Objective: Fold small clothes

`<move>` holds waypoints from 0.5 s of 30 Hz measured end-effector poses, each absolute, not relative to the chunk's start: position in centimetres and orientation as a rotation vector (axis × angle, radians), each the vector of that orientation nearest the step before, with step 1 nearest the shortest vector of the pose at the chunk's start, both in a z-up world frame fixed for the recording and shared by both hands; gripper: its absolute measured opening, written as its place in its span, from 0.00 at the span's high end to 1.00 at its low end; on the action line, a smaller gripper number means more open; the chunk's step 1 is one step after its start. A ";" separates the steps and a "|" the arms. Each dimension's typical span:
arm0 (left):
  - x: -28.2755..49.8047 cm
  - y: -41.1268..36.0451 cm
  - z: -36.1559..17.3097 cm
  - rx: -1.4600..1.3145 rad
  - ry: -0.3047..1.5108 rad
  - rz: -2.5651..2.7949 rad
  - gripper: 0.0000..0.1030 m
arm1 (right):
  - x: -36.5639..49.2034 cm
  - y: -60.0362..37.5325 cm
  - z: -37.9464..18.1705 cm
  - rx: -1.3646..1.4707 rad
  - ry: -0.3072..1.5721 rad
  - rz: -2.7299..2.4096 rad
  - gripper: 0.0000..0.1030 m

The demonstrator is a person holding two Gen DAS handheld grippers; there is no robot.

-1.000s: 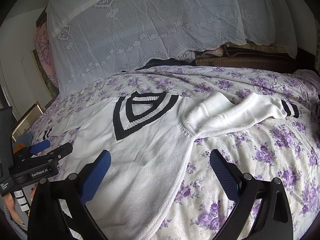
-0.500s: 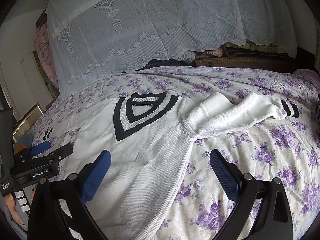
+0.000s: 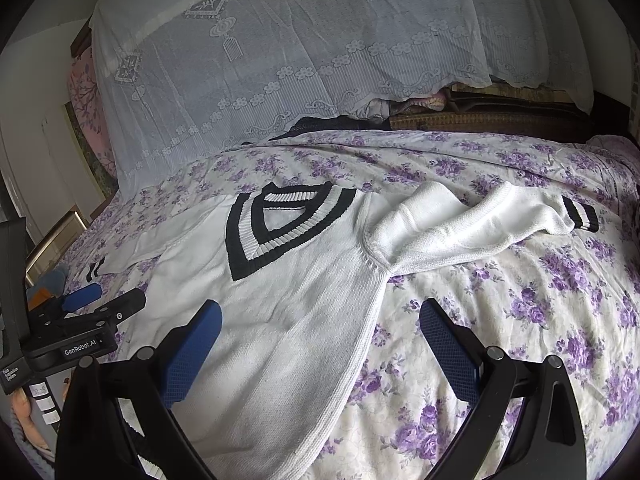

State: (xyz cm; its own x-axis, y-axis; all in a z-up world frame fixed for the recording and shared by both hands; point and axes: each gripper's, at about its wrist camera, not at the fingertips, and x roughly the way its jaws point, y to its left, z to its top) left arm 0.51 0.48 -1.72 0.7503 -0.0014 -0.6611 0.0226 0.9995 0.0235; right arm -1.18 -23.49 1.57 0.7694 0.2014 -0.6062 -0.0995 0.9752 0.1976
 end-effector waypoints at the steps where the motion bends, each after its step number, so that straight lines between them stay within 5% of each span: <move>1: 0.5 0.5 -1.8 0.031 0.722 -0.013 0.06 | -1.2 -23.4 1.6 0.158 0.675 0.164 0.03; 15: 0.5 0.5 -2.0 0.031 0.725 -0.014 0.06 | -1.1 -23.4 1.4 0.161 0.675 0.165 0.03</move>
